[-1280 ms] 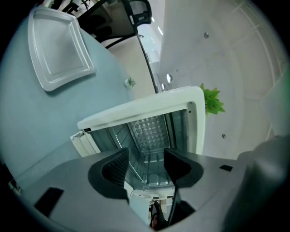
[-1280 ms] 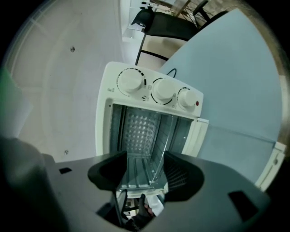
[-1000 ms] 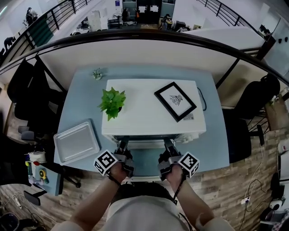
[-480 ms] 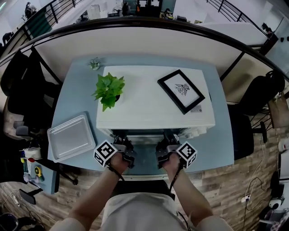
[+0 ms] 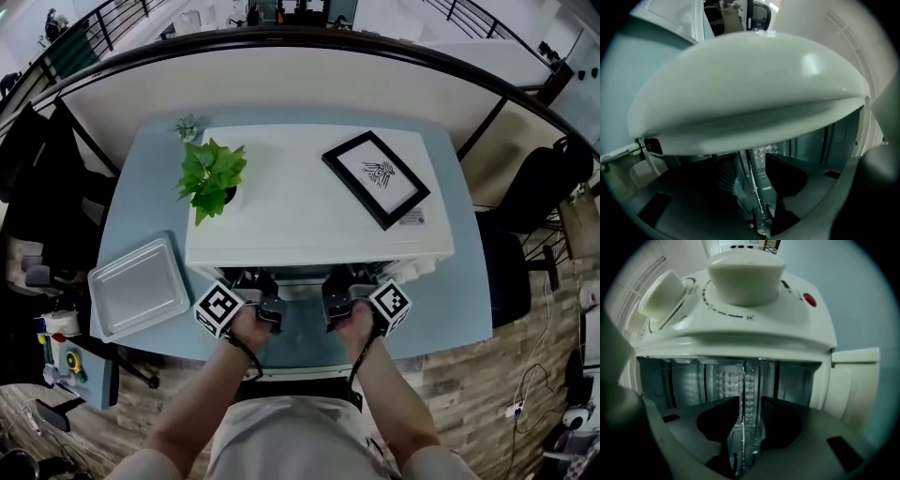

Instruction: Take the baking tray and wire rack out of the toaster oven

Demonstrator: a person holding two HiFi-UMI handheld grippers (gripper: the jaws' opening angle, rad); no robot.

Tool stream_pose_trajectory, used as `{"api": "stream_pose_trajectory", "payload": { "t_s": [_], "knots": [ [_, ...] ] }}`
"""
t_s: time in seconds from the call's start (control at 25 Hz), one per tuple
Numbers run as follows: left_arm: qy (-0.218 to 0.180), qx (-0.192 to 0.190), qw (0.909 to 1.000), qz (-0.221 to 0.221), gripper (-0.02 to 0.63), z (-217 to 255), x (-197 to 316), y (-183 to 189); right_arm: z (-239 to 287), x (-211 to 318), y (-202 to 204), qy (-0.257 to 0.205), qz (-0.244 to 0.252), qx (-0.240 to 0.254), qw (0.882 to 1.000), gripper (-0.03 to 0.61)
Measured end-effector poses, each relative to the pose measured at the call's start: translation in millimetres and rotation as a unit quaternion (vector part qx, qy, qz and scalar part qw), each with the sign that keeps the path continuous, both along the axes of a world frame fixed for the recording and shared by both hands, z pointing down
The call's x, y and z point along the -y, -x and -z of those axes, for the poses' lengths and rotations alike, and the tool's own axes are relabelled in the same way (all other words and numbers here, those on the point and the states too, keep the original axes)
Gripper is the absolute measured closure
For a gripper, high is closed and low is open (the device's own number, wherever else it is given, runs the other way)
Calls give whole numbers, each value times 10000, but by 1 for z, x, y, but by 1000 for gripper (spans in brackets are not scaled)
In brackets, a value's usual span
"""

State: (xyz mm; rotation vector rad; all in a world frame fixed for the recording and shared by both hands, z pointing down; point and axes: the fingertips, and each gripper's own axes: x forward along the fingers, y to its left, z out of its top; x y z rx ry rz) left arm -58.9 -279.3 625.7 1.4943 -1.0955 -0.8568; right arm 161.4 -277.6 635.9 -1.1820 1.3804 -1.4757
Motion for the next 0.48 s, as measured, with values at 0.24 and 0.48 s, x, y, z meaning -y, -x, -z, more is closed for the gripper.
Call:
{"api": "stream_pose_trajectory", "payload": {
  "t_s": [0.24,0.48],
  "knots": [
    [-27,-171,9997,175,552,-3,7,6,0,7,-1,-137,13,35,9999,486],
    [-82,-95,9999,93,572,-1,6,3,10,8,-1,-385,81,1,9992,568]
  ]
}}
